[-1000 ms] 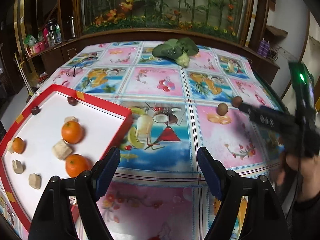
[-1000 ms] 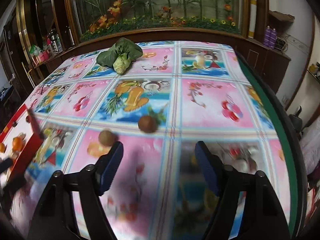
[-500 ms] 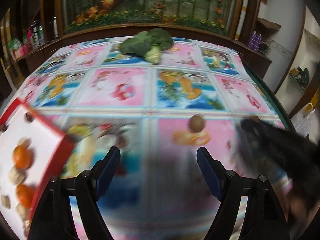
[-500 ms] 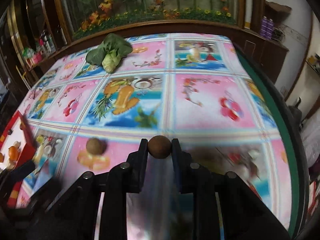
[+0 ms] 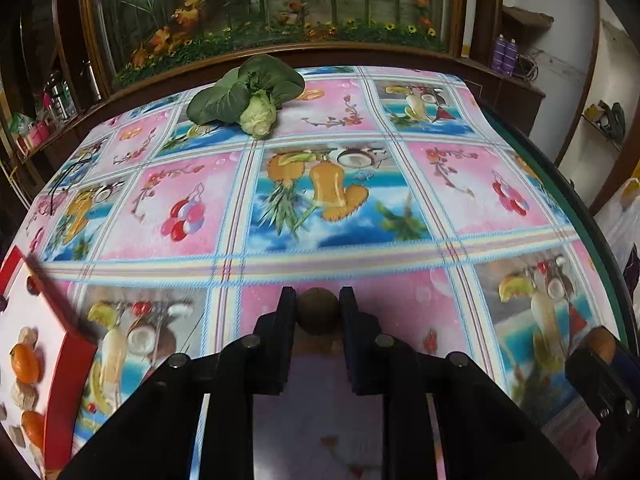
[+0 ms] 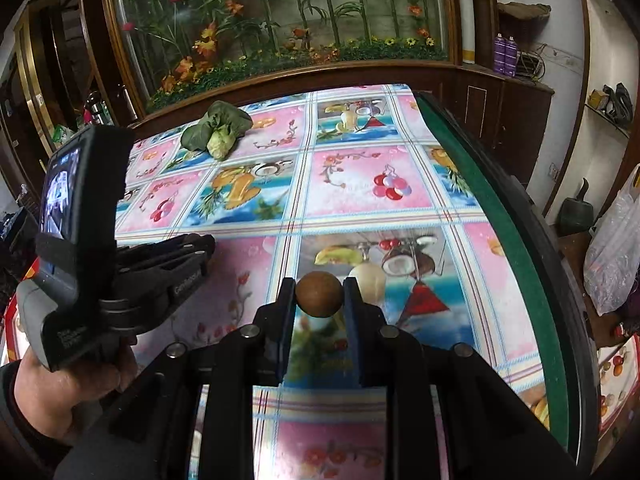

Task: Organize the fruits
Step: 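Grasp a brown round fruit with the right gripper while the left grasps another, then lift and carry both brown round fruits toward the red tray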

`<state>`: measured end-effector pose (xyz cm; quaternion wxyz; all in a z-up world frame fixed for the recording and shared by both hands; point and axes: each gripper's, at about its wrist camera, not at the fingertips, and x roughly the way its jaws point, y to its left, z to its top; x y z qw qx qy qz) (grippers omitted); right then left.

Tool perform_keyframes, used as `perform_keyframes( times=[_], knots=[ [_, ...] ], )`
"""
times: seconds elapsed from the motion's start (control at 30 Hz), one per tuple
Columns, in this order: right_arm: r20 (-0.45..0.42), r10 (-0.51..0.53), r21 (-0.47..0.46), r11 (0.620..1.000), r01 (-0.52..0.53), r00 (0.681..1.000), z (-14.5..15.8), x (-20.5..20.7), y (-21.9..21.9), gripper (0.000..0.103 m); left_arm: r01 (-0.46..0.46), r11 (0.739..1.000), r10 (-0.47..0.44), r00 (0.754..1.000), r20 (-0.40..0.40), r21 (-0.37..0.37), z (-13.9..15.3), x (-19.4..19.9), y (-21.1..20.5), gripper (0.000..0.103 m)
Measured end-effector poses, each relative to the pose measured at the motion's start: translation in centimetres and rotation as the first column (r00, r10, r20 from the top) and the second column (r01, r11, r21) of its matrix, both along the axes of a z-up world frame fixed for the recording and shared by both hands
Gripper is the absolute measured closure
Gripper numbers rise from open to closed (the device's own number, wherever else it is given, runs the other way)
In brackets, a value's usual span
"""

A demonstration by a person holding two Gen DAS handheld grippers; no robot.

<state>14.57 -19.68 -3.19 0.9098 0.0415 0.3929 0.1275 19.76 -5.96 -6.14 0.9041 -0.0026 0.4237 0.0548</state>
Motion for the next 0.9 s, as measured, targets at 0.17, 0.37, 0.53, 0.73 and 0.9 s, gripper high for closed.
perform_keyframes(
  times=[0.17,0.37,0.53,0.73,0.9],
  knots=[
    [-0.005,0.011,-0.01,1.0,-0.012,1.0,-0.4,-1.2,1.0,0.078,0.019,1.0,-0.019,1.0,-0.01,-0.004,0.0,-3.1,0.0,0.083],
    [-0.02,0.001,-0.028,1.0,-0.001,1.0,-1.0,-3.0,2.2,0.078,0.051,0.998,-0.052,0.998,-0.023,-0.034,0.1,-6.2,0.3,0.082],
    [-0.018,-0.009,-0.027,1.0,0.008,1.0,-0.9,-4.4,3.1,0.078,0.062,0.996,-0.063,0.998,-0.014,-0.068,0.6,-9.1,1.1,0.082],
    [-0.025,-0.008,-0.014,1.0,0.008,1.0,-1.3,-5.8,4.8,0.078,0.06,0.993,-0.058,0.998,0.016,-0.1,0.9,-11.8,2.6,0.082],
    [-0.002,0.002,-0.004,1.0,-0.002,1.0,-1.4,-6.7,6.0,0.078,0.045,0.993,-0.04,0.998,0.046,-0.113,0.9,-12.9,3.8,0.083]
  ],
)
